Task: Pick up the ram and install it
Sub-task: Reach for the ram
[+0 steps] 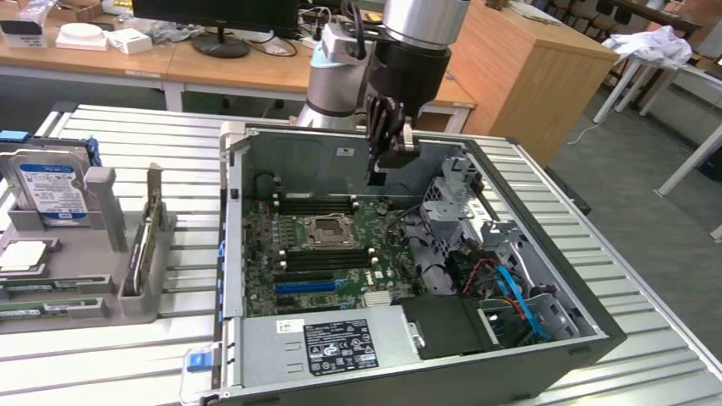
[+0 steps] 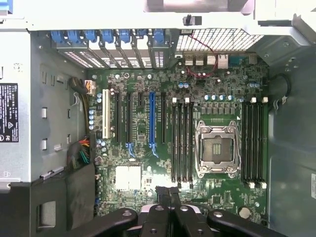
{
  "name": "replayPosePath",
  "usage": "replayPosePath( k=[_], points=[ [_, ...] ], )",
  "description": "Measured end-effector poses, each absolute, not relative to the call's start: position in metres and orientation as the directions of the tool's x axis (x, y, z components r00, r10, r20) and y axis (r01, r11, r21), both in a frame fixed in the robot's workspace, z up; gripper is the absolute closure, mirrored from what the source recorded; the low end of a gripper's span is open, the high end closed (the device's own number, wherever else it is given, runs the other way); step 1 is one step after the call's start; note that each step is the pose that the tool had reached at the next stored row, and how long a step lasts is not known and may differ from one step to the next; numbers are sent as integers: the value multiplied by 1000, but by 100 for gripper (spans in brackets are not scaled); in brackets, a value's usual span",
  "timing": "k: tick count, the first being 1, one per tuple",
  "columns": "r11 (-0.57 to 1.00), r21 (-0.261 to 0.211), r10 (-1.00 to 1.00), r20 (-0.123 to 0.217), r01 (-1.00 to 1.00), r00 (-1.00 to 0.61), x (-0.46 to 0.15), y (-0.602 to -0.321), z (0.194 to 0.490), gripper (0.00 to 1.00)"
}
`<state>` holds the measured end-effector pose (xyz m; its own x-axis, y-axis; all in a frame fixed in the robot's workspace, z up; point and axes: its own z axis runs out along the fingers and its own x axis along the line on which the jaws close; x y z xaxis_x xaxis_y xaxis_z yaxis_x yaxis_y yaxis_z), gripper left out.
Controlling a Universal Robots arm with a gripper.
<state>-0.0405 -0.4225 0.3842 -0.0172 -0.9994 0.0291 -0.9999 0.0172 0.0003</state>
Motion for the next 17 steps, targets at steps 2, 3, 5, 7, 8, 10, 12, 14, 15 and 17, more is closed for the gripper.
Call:
replayPosePath(
  k=[2, 3, 5, 7, 8, 10, 12, 14, 15, 17],
  points=[
    [17, 0, -999, 29, -1000, -17, -40, -423, 384, 90],
    [17, 0, -999, 29, -1000, -17, -40, -423, 382, 90],
    [17, 0, -999, 28, -1000, -17, -40, -423, 379, 90],
    [17, 0, -999, 29, -1000, -17, -40, -423, 375, 90],
    [18, 0, -999, 28, -1000, -18, -40, -423, 373, 90],
    [18, 0, -999, 28, -1000, -18, -40, -423, 370, 90],
    [19, 0, -999, 29, -1000, -19, -40, -423, 366, 90],
    [20, 0, -999, 28, -1000, -20, -40, -423, 362, 90],
    [21, 0, -999, 29, -1000, -21, -40, -423, 361, 90],
    [22, 0, -999, 28, -1000, -22, -40, -423, 357, 90]
  ],
)
